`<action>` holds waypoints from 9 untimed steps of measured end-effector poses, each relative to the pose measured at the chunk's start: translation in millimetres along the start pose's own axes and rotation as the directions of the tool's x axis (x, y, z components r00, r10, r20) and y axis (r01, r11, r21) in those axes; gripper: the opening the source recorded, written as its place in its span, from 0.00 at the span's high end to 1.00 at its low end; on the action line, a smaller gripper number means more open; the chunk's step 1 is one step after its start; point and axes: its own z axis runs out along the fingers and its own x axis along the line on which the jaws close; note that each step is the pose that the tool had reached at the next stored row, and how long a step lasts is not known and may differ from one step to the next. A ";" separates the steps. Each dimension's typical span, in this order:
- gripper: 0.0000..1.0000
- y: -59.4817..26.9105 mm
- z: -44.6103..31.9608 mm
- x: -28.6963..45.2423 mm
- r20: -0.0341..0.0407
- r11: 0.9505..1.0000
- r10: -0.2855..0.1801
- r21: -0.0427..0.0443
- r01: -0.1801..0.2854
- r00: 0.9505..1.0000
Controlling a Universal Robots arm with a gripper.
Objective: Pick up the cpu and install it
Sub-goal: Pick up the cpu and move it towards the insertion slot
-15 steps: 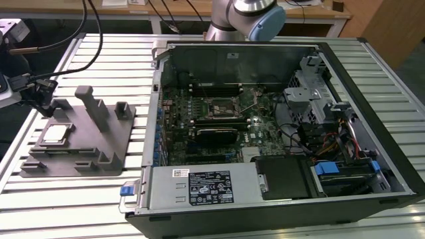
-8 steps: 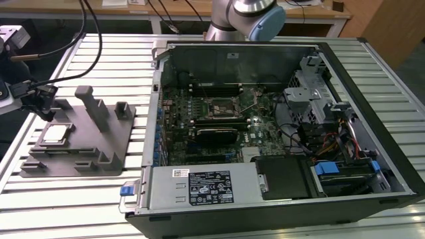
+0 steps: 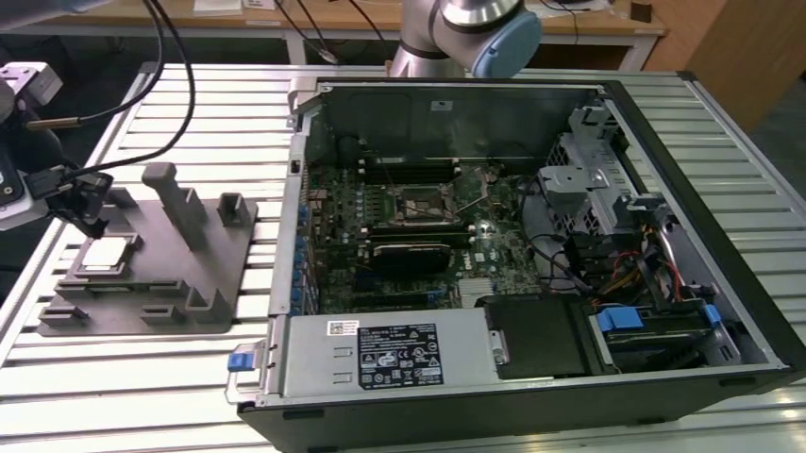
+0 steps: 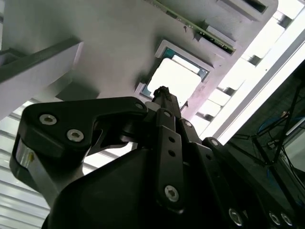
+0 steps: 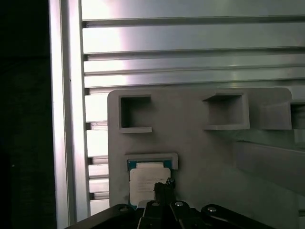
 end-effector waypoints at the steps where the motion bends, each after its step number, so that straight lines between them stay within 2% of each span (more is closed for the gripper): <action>1: 0.89 -0.1 1.2 0.6 0.000 1.000 0.000 0.000 0.000 1.000; 9: 0.89 -1.0 10.3 5.8 -0.001 1.000 -0.001 0.000 0.001 1.000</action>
